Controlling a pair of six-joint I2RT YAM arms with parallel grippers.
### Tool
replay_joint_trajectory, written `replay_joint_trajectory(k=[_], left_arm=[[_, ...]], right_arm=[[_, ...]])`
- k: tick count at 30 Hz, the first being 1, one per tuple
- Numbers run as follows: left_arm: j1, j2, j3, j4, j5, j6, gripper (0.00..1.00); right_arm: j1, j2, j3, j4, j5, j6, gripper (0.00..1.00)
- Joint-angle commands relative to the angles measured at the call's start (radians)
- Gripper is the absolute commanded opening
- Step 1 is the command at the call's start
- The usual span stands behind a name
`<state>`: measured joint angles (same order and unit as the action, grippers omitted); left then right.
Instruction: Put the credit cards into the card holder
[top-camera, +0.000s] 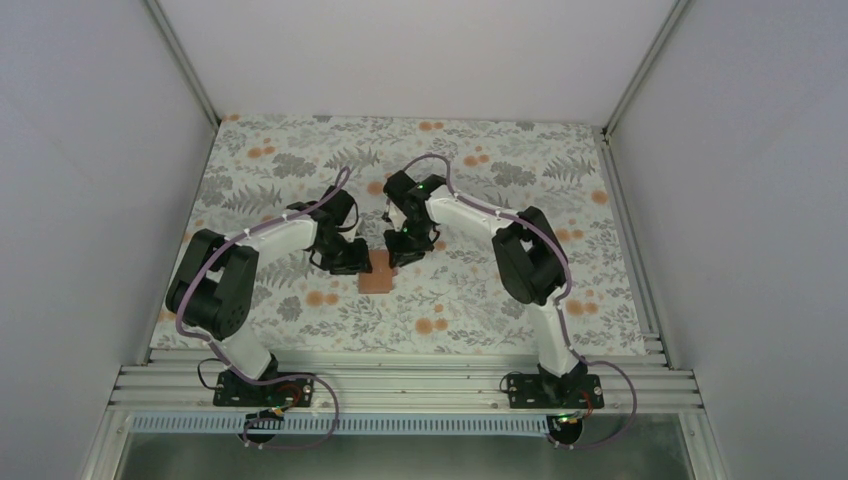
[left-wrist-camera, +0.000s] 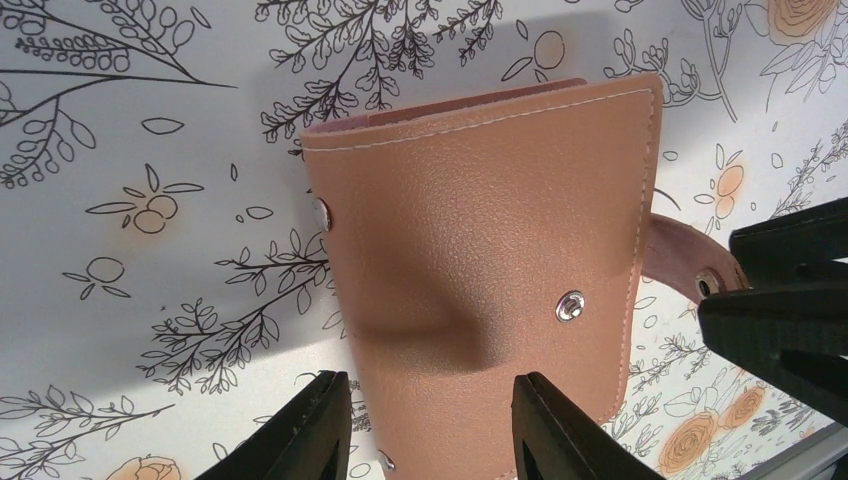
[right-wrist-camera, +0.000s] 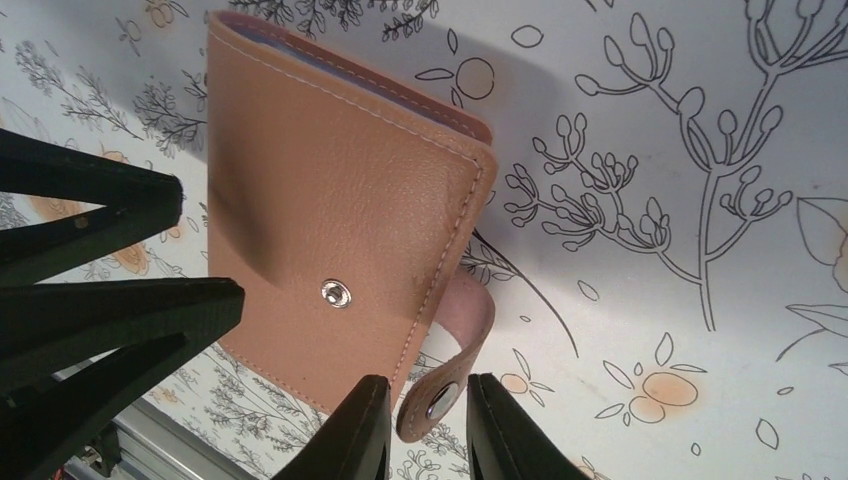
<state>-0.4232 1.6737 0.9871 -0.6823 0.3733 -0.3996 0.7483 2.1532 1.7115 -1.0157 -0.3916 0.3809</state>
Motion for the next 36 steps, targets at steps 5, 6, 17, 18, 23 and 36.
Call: replay_joint_trajectory(k=[5, 6, 17, 18, 23, 36], left_arm=[[-0.002, -0.018, -0.003, 0.000, -0.011, 0.019, 0.41], [-0.003, -0.019, -0.004, 0.001, -0.011, 0.020, 0.41], [-0.003, -0.007, -0.013, 0.012, -0.009, 0.021, 0.41], [-0.003, -0.004, -0.012, 0.013, -0.008, 0.021, 0.41], [-0.005, 0.005, -0.018, 0.018, -0.005, 0.023, 0.41], [-0.007, 0.014, -0.032, 0.032, 0.007, 0.027, 0.41]], right_arm=[[0.017, 0.018, 0.032, -0.021, 0.026, 0.007, 0.13], [0.017, 0.018, 0.030, -0.021, 0.029, 0.008, 0.10], [0.019, 0.012, 0.040, 0.010, -0.050, 0.018, 0.04], [0.019, 0.015, 0.046, 0.012, -0.064, 0.020, 0.04], [0.021, 0.044, 0.085, 0.014, -0.106, 0.031, 0.04], [0.033, 0.110, 0.114, 0.033, -0.139, 0.046, 0.04]])
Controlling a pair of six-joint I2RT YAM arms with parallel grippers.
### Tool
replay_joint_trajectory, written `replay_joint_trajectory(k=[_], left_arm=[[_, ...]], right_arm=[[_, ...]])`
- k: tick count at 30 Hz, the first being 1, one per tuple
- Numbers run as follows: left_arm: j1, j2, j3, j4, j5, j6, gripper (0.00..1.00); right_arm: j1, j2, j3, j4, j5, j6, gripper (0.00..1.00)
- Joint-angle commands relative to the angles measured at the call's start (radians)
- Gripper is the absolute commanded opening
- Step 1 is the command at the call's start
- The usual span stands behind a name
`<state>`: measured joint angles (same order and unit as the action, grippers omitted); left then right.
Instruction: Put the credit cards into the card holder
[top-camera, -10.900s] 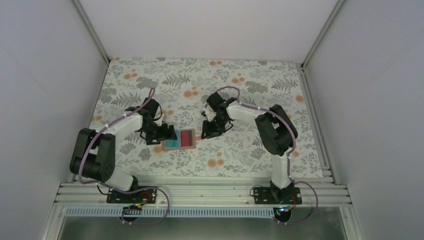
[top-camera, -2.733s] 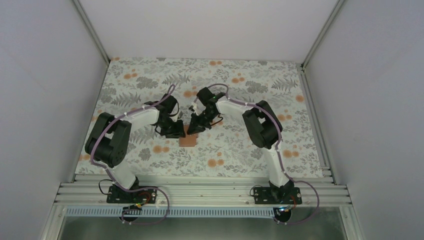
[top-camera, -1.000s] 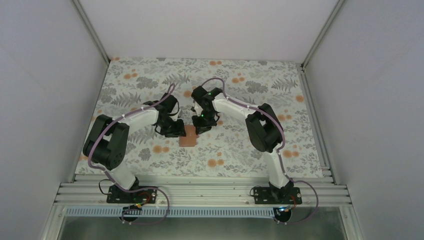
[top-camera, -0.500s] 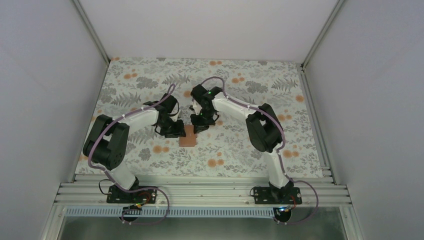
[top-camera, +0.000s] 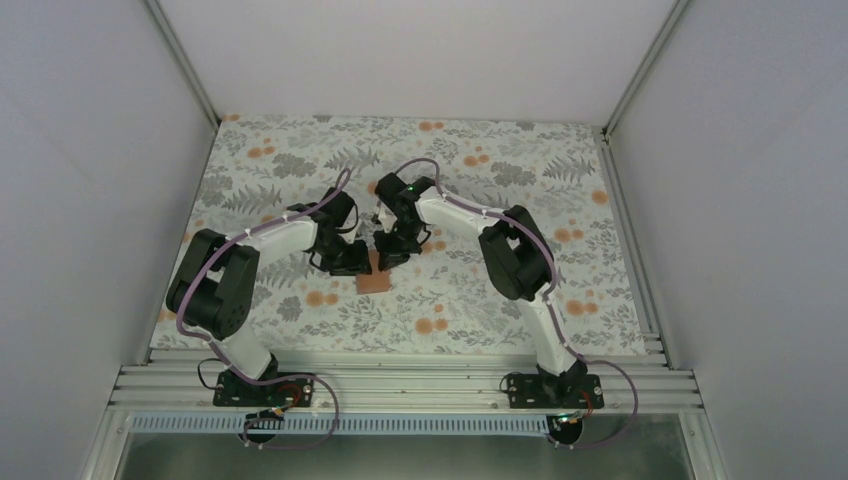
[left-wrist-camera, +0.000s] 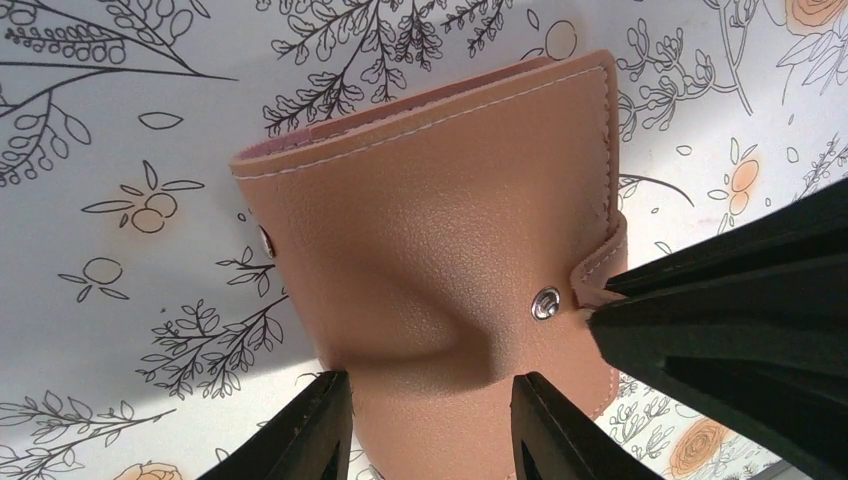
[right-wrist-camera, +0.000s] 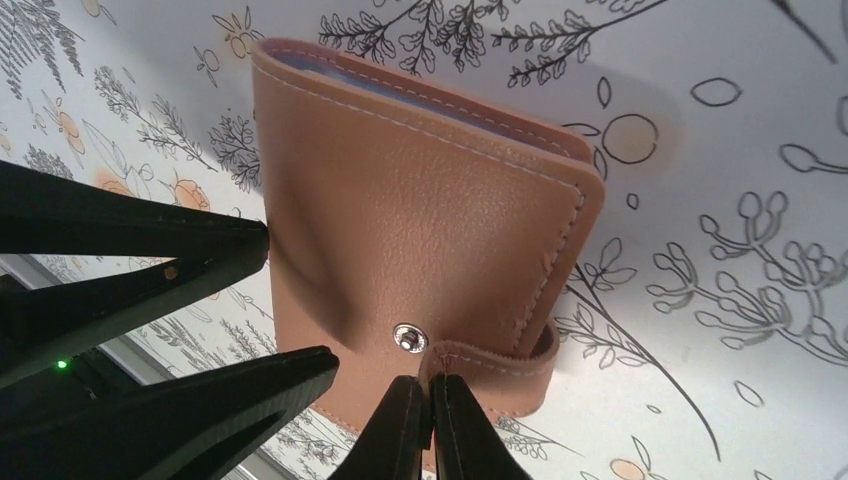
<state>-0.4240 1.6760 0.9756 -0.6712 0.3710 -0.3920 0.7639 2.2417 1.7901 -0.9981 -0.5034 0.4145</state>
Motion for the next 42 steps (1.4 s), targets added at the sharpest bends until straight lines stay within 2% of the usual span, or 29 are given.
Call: replay_joint_trajectory(k=[1, 25, 42], left_arm=[[-0.006, 0.013, -0.023, 0.025, 0.013, 0.020, 0.41], [-0.007, 0.024, -0.050, 0.054, 0.036, 0.032, 0.38], [-0.008, 0.029, -0.057, 0.062, 0.042, 0.039, 0.37]], right_arm=[[0.017, 0.023, 0.038, 0.018, -0.030, 0.013, 0.04], [0.018, 0.079, 0.064, 0.032, -0.064, 0.046, 0.05], [0.025, 0.117, 0.103, 0.021, -0.080, 0.052, 0.34]])
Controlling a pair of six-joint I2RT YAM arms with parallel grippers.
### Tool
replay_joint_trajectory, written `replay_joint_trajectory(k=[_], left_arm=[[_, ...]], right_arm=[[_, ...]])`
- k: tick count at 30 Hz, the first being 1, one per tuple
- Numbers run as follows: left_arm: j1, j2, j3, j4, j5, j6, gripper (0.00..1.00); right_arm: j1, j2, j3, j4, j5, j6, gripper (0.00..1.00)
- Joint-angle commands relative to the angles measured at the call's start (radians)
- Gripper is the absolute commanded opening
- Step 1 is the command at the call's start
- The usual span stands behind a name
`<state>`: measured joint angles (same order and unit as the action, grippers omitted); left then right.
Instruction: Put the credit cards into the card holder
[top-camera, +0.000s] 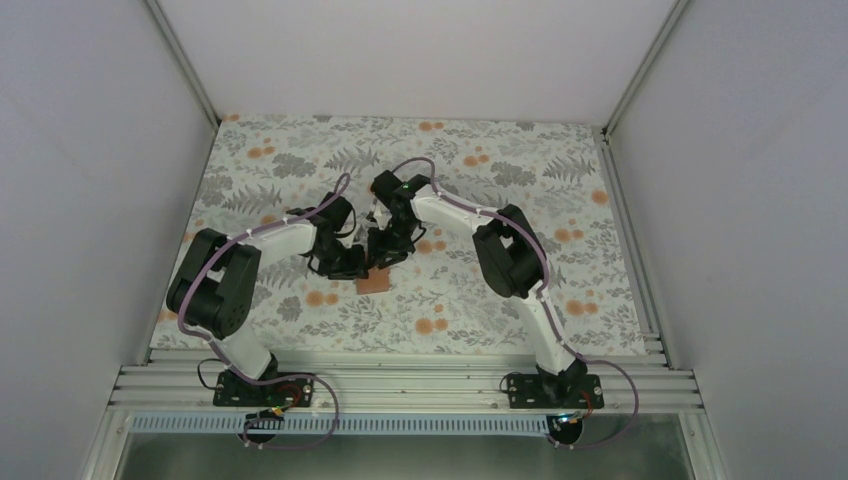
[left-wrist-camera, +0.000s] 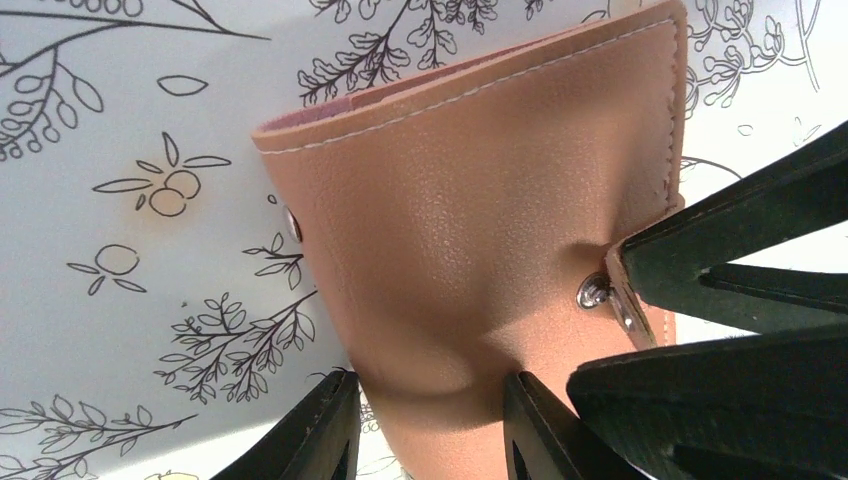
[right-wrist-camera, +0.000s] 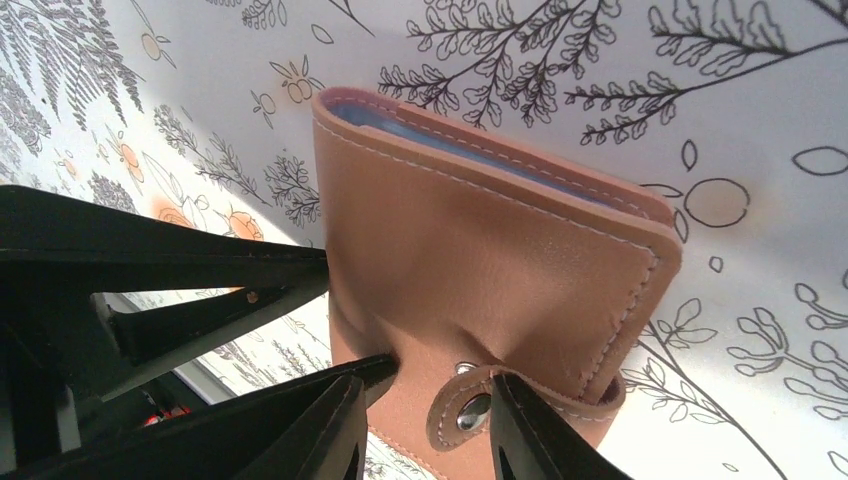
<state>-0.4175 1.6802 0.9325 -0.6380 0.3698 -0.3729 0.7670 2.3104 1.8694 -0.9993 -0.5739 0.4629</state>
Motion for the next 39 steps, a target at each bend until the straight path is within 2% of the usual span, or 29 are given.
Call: replay_joint_trajectory(k=[1, 7, 14, 18, 32, 39], left_arm=[[-0.015, 0.026, -0.014, 0.030, 0.045, 0.020, 0.37], [-0.015, 0.027, -0.018, 0.035, 0.049, 0.022, 0.37], [-0.014, 0.029, -0.026, 0.055, 0.083, 0.015, 0.37], [-0.013, 0.027, -0.029, 0.064, 0.101, 0.008, 0.37], [-0.009, -0.108, 0.016, -0.001, 0.064, -0.021, 0.37], [-0.012, -0.117, 0.034, 0.021, 0.089, -0.030, 0.39]], right_arm=[[0.022, 0.050, 0.025, 0.024, -0.012, 0.007, 0.34], [0.022, 0.053, 0.027, 0.042, -0.034, 0.025, 0.31], [0.022, 0.062, -0.004, 0.080, -0.074, 0.041, 0.18], [0.022, 0.052, -0.026, 0.106, -0.083, 0.057, 0.15], [-0.006, -0.015, -0.149, 0.198, -0.071, 0.114, 0.16], [-0.012, -0.028, -0.173, 0.222, -0.085, 0.118, 0.27]])
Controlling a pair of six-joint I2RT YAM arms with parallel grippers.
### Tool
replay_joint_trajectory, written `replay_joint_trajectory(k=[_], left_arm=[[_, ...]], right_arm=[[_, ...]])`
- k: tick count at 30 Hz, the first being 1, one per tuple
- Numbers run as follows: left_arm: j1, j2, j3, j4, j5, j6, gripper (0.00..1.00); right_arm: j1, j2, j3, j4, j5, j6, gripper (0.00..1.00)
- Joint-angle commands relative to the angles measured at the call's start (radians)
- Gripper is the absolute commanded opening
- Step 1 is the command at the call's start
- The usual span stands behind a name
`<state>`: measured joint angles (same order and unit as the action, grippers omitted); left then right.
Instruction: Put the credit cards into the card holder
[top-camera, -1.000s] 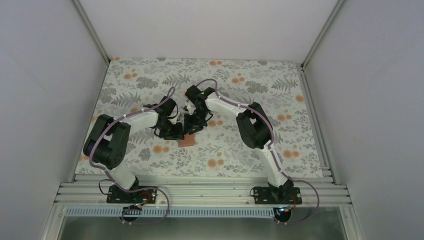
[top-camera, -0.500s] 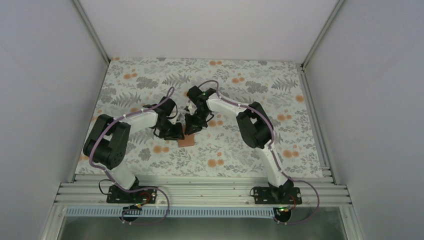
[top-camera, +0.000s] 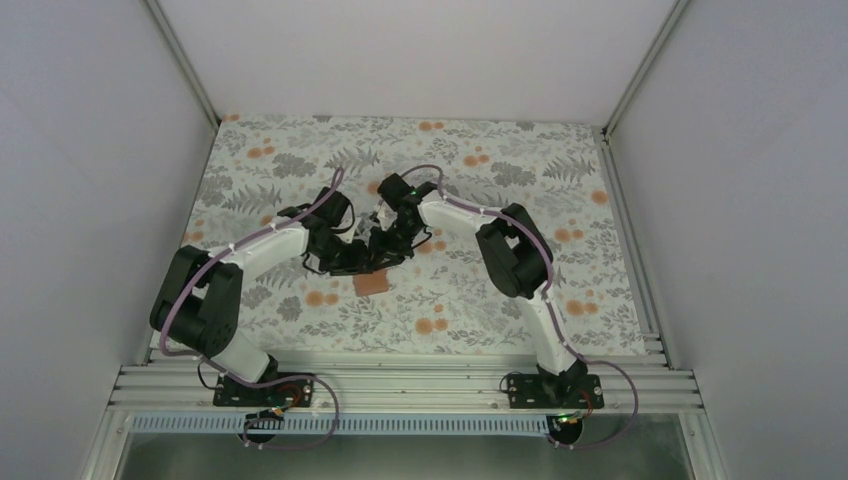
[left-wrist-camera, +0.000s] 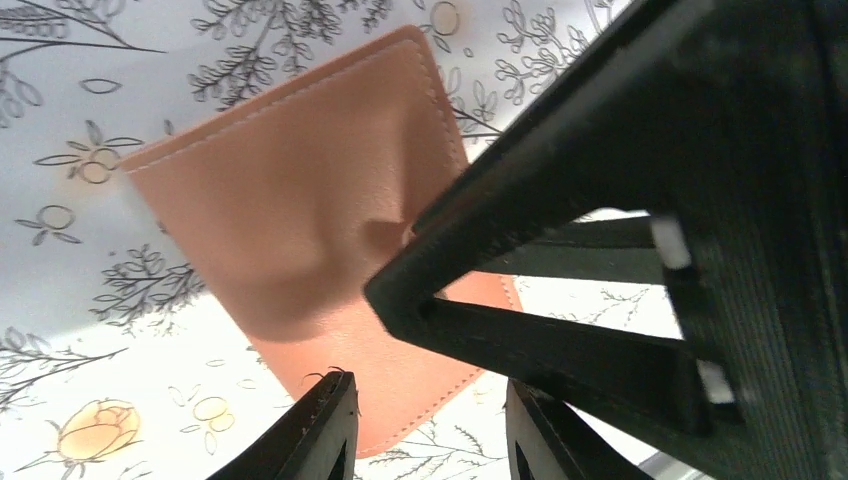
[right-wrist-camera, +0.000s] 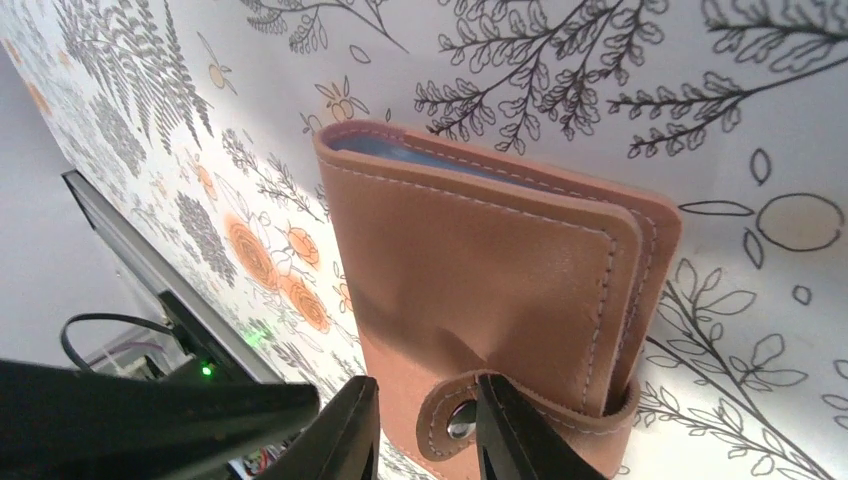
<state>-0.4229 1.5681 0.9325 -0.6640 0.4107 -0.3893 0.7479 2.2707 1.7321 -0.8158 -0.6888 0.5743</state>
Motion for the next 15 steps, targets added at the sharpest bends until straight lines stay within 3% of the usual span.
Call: replay_joint_trajectory(k=[1, 9, 15], left_arm=[[-0.008, -0.001, 0.036, 0.053, 0.053, -0.016, 0.39], [-0.011, 0.030, 0.043, 0.078, 0.043, -0.037, 0.39], [-0.020, 0.057, 0.048, 0.119, 0.022, -0.073, 0.33]], right_arm=[[0.006, 0.006, -0.038, 0.039, 0.033, 0.006, 0.28], [-0.017, -0.035, -0.076, 0.062, 0.041, 0.003, 0.30], [-0.031, -0.048, -0.088, 0.070, 0.032, -0.006, 0.33]])
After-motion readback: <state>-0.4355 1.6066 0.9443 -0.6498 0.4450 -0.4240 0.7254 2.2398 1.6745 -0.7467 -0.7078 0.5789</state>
